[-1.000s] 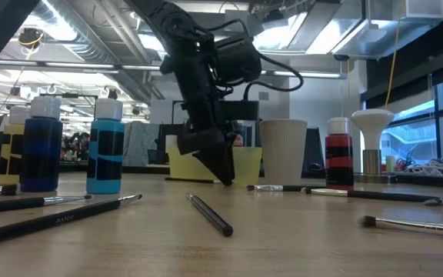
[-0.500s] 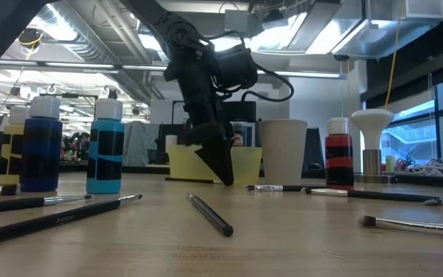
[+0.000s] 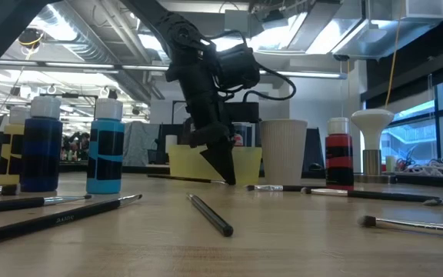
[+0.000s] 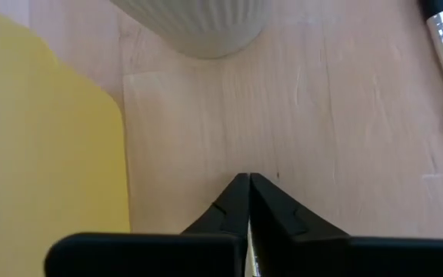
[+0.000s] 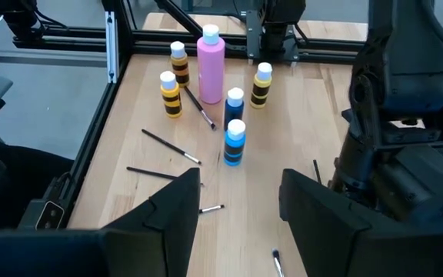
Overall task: Pick & Place Paint Supplies
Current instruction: Put the black paintbrush into the white cup
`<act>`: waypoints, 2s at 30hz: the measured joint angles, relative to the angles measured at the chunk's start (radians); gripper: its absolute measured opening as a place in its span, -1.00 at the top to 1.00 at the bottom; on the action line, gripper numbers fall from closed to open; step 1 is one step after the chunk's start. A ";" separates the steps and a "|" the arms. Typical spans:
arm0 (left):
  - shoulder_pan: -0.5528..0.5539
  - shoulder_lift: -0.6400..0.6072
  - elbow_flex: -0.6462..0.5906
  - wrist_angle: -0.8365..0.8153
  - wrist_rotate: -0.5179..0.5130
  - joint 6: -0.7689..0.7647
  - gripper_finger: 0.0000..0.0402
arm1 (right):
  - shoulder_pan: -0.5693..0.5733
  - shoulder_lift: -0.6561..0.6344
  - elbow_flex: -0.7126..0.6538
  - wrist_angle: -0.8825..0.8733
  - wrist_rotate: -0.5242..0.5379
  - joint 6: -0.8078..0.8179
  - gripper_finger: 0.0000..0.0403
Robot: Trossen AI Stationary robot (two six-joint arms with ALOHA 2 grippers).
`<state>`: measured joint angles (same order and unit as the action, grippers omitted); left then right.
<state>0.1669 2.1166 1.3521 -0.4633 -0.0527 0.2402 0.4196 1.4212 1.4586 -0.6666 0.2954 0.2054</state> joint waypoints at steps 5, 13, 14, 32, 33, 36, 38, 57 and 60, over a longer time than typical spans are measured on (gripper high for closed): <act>-0.024 -0.013 -0.001 -0.006 -0.039 0.005 0.99 | 0.000 0.000 0.000 0.004 0.000 0.000 0.07; -0.064 -0.135 -0.020 -0.171 -0.181 -0.031 0.99 | 0.000 0.000 0.000 0.005 0.000 0.000 0.07; -0.071 -0.156 -0.017 -0.181 -0.207 -0.036 0.99 | 0.001 0.000 0.000 0.005 0.000 0.000 0.07; -0.230 -0.726 -0.041 -0.111 -0.296 0.006 0.99 | 0.001 0.002 0.000 0.033 0.019 -0.059 0.07; -0.244 -0.755 -0.059 -0.059 -0.289 0.028 0.99 | 0.001 0.004 0.000 0.029 0.036 -0.060 0.07; -0.267 -0.841 -0.128 0.114 -0.257 0.099 0.99 | 0.001 0.006 0.000 0.019 0.111 -0.067 0.07; -0.258 -0.893 -0.190 0.238 -0.227 0.140 0.99 | 0.001 0.005 0.000 0.019 0.174 -0.088 0.07; 0.049 -0.996 -0.762 1.250 0.263 -0.022 0.99 | -0.178 0.199 0.000 0.168 0.479 -0.301 0.07; 0.027 -0.978 -0.762 1.315 0.241 -0.084 0.99 | -0.210 0.223 0.000 0.232 0.479 -0.353 0.07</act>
<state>0.1937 1.1386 0.5902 0.8513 0.1881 0.1564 0.2097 1.6446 1.4586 -0.4342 0.7745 -0.1471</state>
